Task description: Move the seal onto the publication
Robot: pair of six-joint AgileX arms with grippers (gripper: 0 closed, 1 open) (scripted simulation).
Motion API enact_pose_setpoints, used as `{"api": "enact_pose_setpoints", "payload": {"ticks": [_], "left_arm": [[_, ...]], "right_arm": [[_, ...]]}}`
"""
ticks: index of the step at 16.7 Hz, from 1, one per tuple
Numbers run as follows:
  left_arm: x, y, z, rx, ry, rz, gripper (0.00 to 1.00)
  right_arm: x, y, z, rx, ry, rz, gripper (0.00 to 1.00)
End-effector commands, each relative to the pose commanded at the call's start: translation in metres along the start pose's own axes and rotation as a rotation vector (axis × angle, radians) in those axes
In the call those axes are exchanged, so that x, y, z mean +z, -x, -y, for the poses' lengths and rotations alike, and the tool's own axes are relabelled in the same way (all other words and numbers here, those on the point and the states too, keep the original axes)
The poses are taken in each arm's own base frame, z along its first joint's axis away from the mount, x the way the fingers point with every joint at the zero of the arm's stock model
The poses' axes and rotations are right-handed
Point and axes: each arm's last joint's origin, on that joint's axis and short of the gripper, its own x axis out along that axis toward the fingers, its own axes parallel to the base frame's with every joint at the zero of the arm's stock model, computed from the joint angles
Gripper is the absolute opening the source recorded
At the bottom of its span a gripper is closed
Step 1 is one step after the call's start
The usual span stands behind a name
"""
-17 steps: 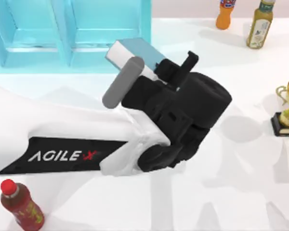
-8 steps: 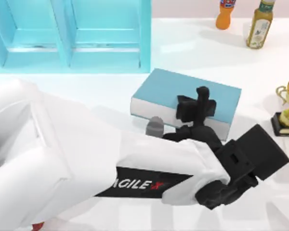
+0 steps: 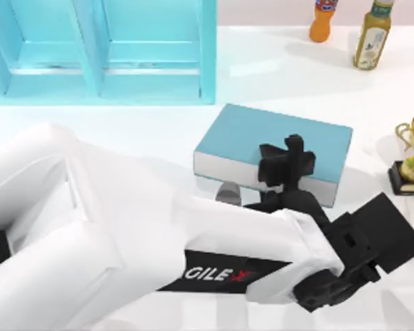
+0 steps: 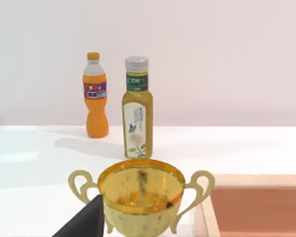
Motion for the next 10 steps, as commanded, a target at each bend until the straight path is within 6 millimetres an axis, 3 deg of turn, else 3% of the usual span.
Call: {"api": "enact_pose_setpoints", "payload": {"ticks": [10], "left_arm": [[0.0016,0.0025,-0.0033,0.004,-0.006,0.003,0.00]], "right_arm": [[0.0000,0.0000,0.0000,0.000,0.000,0.000,1.00]]}}
